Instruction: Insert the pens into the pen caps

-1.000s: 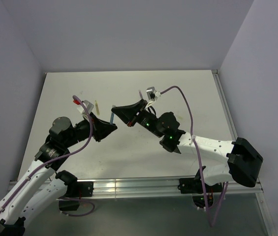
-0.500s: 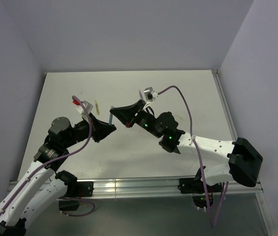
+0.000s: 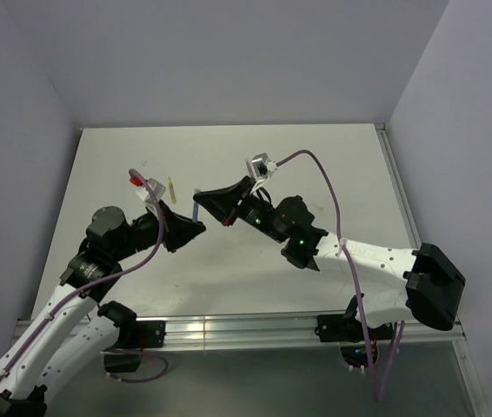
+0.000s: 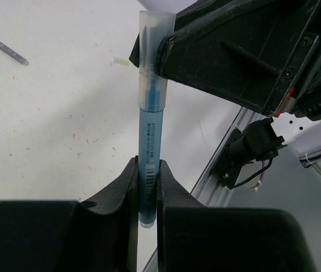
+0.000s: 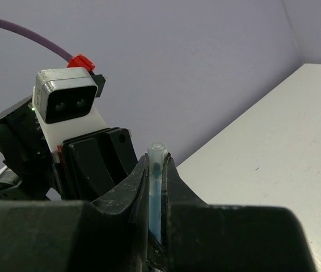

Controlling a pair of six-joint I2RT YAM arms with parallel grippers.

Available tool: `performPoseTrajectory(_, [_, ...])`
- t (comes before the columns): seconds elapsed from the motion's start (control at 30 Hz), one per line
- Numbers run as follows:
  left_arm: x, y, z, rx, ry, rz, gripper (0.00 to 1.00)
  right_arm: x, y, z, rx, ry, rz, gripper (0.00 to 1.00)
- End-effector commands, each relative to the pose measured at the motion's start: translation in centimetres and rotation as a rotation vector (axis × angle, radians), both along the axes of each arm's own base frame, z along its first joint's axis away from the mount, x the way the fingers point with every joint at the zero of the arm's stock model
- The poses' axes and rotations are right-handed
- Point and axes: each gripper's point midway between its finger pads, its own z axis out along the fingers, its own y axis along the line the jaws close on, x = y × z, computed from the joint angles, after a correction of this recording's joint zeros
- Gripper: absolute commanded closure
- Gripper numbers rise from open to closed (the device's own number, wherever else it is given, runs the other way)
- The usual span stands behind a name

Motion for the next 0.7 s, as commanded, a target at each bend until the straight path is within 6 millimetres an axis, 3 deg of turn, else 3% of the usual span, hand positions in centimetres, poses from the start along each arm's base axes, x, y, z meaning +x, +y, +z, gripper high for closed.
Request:
performPoseTrajectory(0.0, [3.4,3.6,15.7,-0.291,-0.442,0.262,1.00,-12.5,2.1,-11.8,-0.375,0.213,0.541,1.00])
performPoseTrajectory(0.4, [3.8,2.8,18.3,-0.342,-0.467,0.230,1.00,-11.0,0.5,-10.2,-0.326,0.263,0.581,1.00])
performPoseTrajectory(0.67, [5.2,1.9,20.8,-0.439,-0.482,0.214,1.00,-8.5,-1.2,-7.8,-0.267,0.278,0.541,1.00])
